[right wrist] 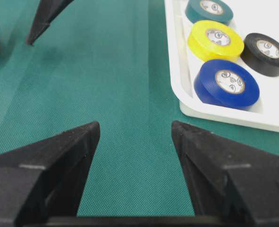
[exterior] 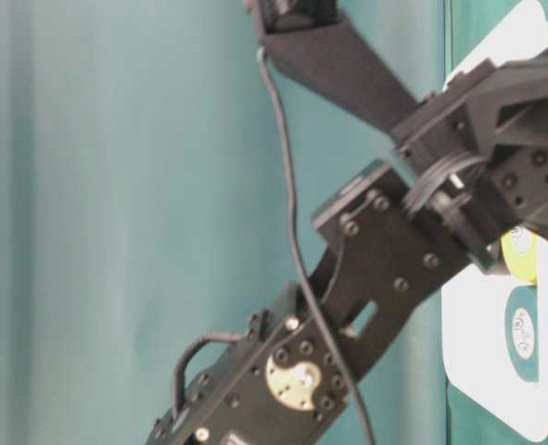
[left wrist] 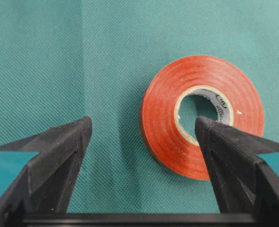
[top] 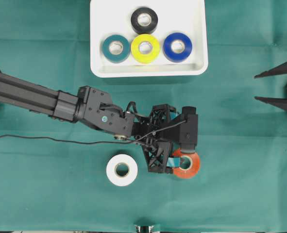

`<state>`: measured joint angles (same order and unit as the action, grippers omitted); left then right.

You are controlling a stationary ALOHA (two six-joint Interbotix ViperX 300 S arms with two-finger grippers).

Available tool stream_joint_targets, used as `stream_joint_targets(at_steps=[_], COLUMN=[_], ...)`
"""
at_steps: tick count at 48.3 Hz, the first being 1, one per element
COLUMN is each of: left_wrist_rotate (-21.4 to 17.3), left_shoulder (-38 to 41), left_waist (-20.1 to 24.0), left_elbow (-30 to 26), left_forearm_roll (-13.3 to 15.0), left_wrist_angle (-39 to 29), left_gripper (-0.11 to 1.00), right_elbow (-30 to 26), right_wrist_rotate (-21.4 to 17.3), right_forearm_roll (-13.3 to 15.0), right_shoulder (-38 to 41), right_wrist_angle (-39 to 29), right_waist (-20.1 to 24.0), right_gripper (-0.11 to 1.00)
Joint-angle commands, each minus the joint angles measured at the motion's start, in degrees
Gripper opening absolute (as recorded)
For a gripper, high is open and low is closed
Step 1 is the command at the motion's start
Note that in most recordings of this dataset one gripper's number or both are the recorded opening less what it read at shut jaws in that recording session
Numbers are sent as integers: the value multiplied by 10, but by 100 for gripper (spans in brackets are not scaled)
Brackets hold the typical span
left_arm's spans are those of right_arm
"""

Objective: Put the tape into the white case with the left arm.
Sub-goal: 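Move the left gripper to the orange roll and grip its core, then lift the orange roll and carry it into the tray's upper right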

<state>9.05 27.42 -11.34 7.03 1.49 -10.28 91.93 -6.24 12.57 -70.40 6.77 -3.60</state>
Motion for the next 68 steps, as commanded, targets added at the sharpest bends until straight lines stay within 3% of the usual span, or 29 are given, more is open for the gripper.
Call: stream_joint_targets(at_steps=[1, 18, 24, 29, 37, 68], left_wrist_rotate=[10, 15, 15, 14, 12, -11], left_shoulder=[-5, 21, 21, 18, 17, -45], left_waist=[-4, -5, -5, -5, -5, -6], left_elbow=[-24, -54, -57, -57, -55, -25], left_forearm_roll=[1, 0, 0, -1, -1, -3], left_wrist_angle=[-6, -47, -54, -54, -54, -54], left_gripper=[93, 92, 87, 69, 27, 26], right_elbow=[-6, -6, -7, -6, -6, -6], right_wrist_rotate=[-1, -1, -1, -1, -1, -1], right_forearm_roll=[0, 0, 0, 0, 0, 0], right_shoulder=[3, 3, 3, 3, 3, 3], right_wrist_angle=[4, 5, 5, 5, 5, 5], right_waist=[0, 0, 0, 0, 0, 0], right_gripper=[99, 99, 99, 99, 99, 99])
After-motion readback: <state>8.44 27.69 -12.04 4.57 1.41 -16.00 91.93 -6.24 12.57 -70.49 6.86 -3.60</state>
